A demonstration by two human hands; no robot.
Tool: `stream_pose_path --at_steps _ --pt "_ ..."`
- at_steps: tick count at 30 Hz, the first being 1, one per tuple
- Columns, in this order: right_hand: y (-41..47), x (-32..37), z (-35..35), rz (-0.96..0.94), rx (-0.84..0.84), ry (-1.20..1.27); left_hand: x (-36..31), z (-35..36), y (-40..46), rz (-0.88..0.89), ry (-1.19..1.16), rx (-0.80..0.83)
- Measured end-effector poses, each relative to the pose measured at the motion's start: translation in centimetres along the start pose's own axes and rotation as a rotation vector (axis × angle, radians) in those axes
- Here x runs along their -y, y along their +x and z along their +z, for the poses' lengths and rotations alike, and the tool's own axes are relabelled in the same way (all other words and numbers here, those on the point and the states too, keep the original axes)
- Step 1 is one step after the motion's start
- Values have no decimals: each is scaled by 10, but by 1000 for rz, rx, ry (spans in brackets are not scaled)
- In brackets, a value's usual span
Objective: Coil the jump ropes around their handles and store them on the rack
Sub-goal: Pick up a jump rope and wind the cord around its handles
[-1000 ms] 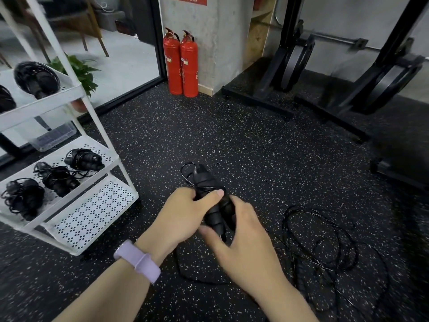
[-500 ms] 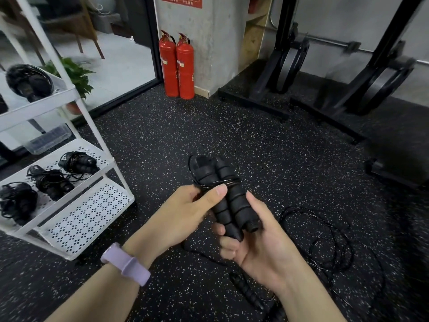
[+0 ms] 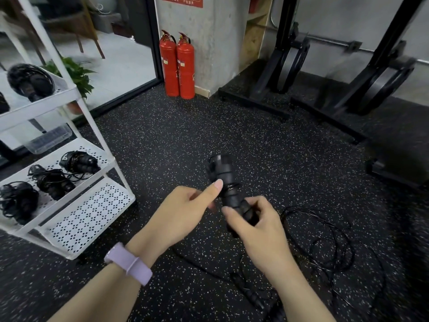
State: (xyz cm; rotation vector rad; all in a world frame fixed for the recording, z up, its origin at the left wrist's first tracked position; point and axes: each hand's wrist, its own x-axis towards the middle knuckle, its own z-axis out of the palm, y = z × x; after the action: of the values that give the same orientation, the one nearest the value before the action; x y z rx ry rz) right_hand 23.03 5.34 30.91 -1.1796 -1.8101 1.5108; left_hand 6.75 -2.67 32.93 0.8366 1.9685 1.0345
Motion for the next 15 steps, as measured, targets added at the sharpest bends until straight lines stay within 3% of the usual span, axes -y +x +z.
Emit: stream_pose_path --at_steps 4,7,10,13,15 --pt "-9 -2 15 -131 -55 -367 -1 9 -3 -28 2 -26" --pt "-13 -4 23 -209 -71 -416 1 14 -3 41 -46 -31" --pt "-13 0 16 -139 27 -169 -1 8 -3 80 -173 -16" --pt "-9 9 12 174 192 351 -4 1 -4 76 -264 83" --pt "-7 13 8 339 354 542 -7 -1 -7 76 -288 172"
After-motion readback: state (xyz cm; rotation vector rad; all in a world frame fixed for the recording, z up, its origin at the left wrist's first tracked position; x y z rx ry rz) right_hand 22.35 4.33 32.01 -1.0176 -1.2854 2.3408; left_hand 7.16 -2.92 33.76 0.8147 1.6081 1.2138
